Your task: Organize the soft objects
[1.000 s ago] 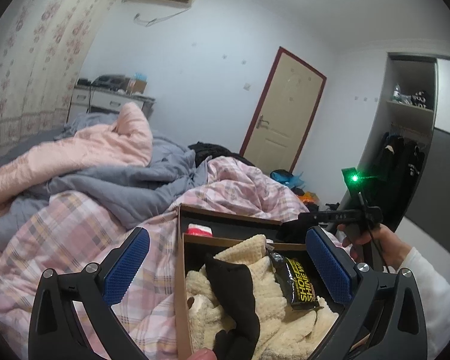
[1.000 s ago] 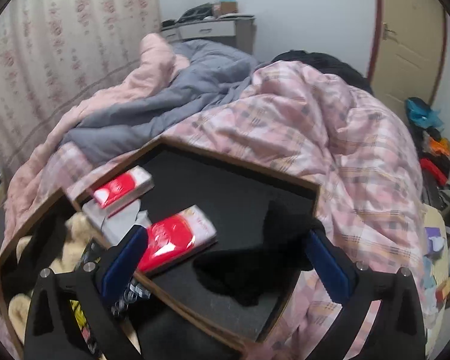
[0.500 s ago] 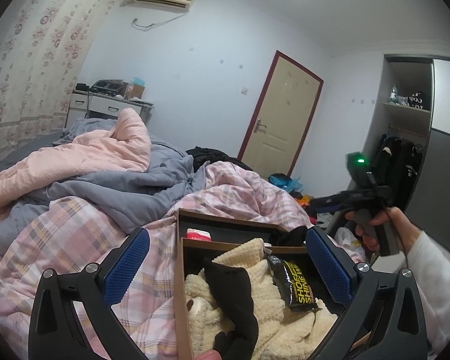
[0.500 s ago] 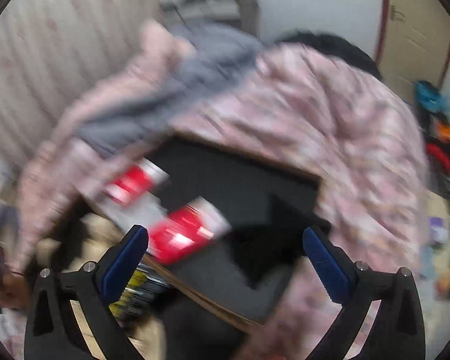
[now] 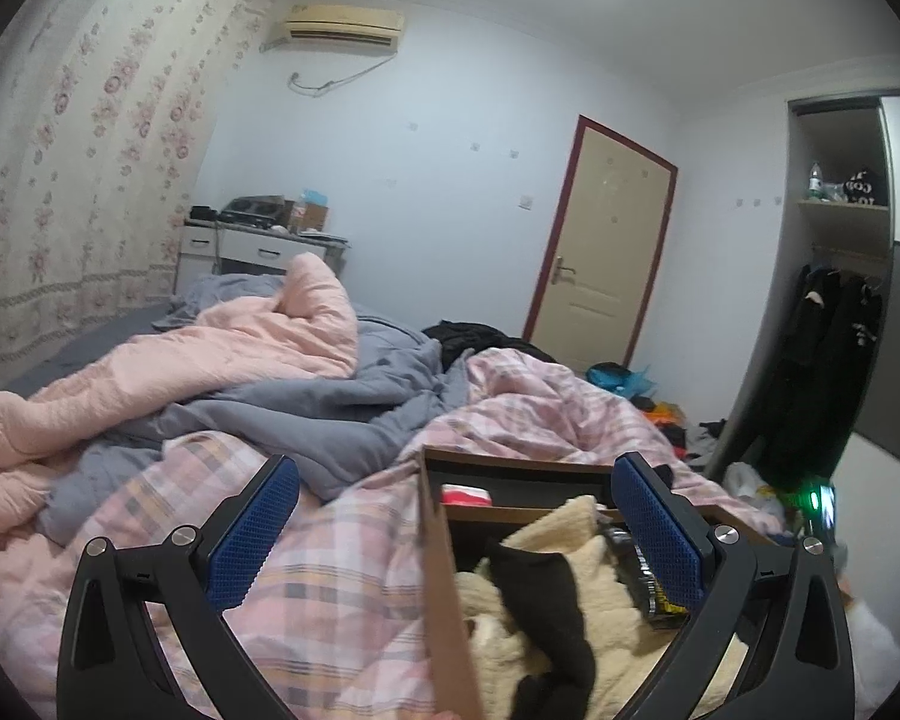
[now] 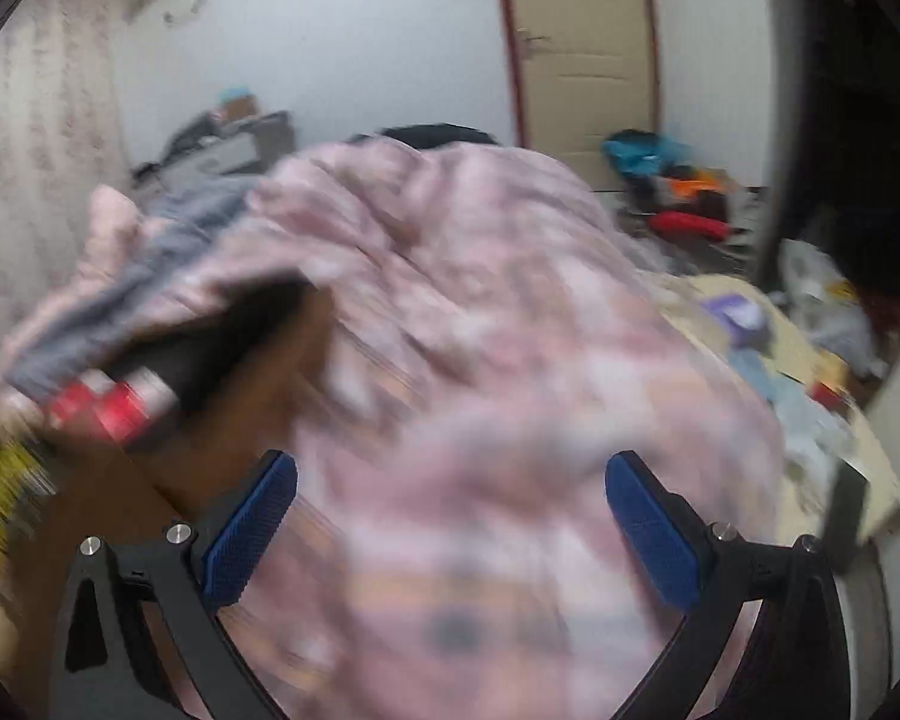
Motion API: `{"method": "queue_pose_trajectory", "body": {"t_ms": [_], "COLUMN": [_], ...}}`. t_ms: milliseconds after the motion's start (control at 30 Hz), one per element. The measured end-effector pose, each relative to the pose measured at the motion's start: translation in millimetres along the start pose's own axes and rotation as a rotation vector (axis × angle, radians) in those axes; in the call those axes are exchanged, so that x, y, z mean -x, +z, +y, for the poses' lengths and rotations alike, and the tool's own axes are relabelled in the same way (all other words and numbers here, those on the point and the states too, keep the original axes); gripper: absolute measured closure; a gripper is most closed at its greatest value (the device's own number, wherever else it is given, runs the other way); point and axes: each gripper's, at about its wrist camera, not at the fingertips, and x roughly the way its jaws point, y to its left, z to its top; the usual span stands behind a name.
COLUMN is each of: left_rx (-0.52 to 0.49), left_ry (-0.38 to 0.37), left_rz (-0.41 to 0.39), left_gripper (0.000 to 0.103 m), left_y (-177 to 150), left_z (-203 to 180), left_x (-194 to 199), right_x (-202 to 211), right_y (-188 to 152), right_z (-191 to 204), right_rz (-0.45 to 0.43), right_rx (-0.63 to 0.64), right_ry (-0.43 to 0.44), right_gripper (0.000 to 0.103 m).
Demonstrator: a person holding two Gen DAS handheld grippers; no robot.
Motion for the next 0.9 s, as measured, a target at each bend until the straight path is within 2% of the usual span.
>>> {"method": "queue_pose_trajectory", "body": {"t_ms": [100,267,333,433,500,667,800,867,900], "left_rx": [-0.021,-0.069,-0.039,-0.001,0.000,-0.006,-0.036,-0.081,-0.081], "left_ry": [0.044,0.158,0.171,0.190,0.227,0.337,0.475,0.607,0.645], "left_rz": [-0.016,-0.005,0.024,0.059,0.071,0.059,0.066,0.121,0.168], "left_gripper": [0.000,0.000,0.000,0.000,0.000,0.000,0.000,0.000,0.000], "left_y": [1,-7,-12,-17,-17,-19,-19,-27,-32], "left_z": [10,26,39,56,67,92,129,158,171], "left_x": [3,-6,-14,-23,-29,-31,-40,-55,-64], "right_x": [0,-19,-20,-5,2,-23,-29,-29,-29], "right_y": [-10,-4,-11,-12,-20,-37,-38,-36,-36], "right_z": [14,31,28,26,25,31,39,35,35], "right_rz": [-0.051,0.001,0.054,0.061,0.100,0.180,0.203,0.205,0.205], "right_rx": [0.079,0.157,0.155,0.091,0.060,0.169,0.233,0.233,0.232], "right_ry": [-0.112,-0.190,-0.186,-0.154,-0.145,-0.271,-0.339,-0.336,-0.334], "right_gripper": [0.001,0.001,0.001,0.001,0.001,0.000,0.001,0.001,0.001]}}
